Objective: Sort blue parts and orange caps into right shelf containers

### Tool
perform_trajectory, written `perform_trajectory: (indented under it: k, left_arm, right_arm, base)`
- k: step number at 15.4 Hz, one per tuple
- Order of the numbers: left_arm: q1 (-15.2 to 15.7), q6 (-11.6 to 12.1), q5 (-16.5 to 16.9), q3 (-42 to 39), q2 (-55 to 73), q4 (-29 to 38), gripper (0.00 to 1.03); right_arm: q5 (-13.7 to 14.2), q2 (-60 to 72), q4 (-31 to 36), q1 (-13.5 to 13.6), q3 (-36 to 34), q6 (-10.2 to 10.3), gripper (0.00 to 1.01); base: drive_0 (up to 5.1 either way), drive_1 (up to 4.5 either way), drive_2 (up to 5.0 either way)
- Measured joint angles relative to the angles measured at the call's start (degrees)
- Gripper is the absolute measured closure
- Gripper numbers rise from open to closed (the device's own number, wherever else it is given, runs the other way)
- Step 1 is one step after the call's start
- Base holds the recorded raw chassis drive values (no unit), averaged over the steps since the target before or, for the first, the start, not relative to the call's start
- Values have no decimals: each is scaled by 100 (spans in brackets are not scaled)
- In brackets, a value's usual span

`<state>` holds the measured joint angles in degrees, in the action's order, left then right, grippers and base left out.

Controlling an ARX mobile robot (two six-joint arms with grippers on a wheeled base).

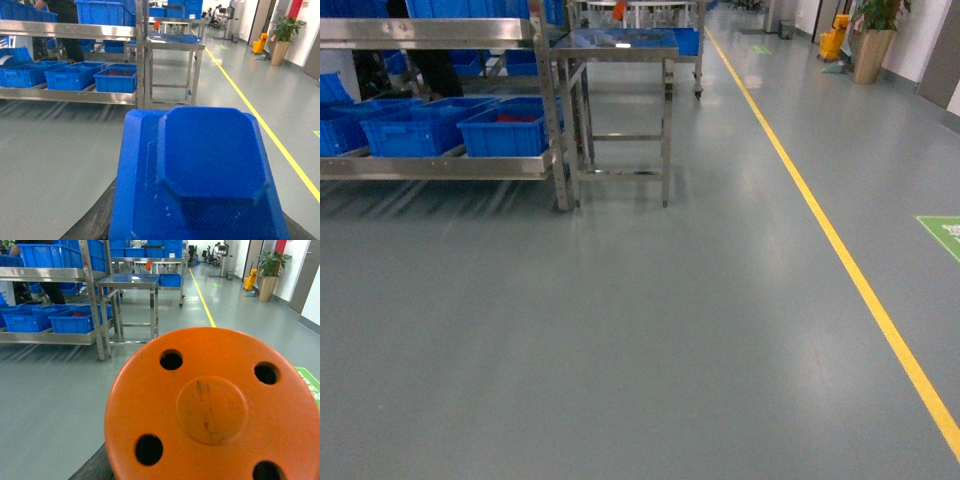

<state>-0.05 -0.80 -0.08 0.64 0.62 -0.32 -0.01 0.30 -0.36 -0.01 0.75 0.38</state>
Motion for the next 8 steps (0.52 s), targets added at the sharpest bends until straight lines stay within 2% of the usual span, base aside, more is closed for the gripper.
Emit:
perform_trajectory:
  k: [8]
  left_arm:
    - [0, 0, 7, 0, 0, -9, 61]
  right_arm:
    - [0, 0, 17, 0, 0, 0, 56]
  base:
    - [-2, 428, -432]
